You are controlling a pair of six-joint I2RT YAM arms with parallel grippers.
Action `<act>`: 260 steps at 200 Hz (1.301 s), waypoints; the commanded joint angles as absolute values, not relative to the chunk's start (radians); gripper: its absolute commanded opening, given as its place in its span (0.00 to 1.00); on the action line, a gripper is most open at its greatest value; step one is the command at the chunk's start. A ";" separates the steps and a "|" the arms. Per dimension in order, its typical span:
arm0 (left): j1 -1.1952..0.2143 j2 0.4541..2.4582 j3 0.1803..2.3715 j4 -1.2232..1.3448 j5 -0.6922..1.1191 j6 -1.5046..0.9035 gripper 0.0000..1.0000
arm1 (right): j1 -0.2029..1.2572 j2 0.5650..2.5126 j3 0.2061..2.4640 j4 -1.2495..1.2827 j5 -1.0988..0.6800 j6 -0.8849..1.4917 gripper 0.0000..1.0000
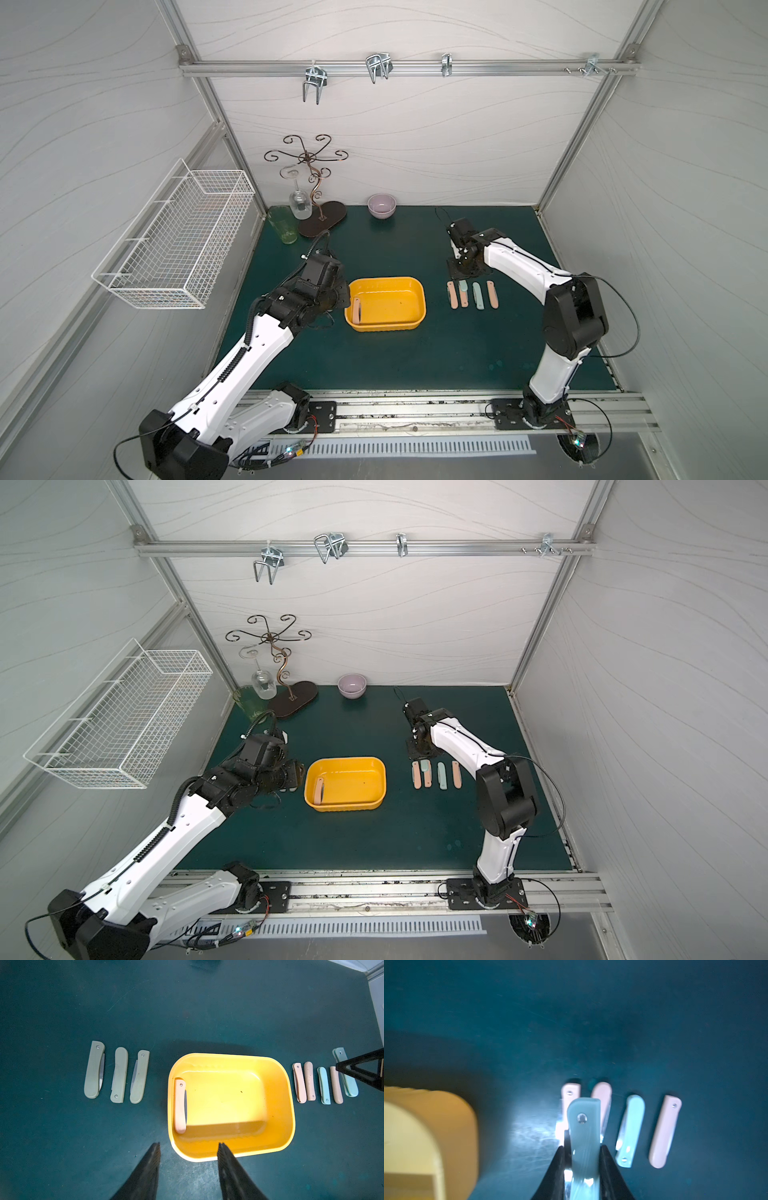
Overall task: Take the fruit knife out of the storage box
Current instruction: Place the fruit knife at the center of the board.
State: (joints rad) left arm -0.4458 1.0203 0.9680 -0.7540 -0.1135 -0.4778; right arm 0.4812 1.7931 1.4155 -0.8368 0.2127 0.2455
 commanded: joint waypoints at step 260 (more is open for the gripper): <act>-0.446 1.038 1.014 -0.727 -0.099 -0.437 0.48 | 0.634 2.052 1.442 -0.745 0.167 0.579 0.09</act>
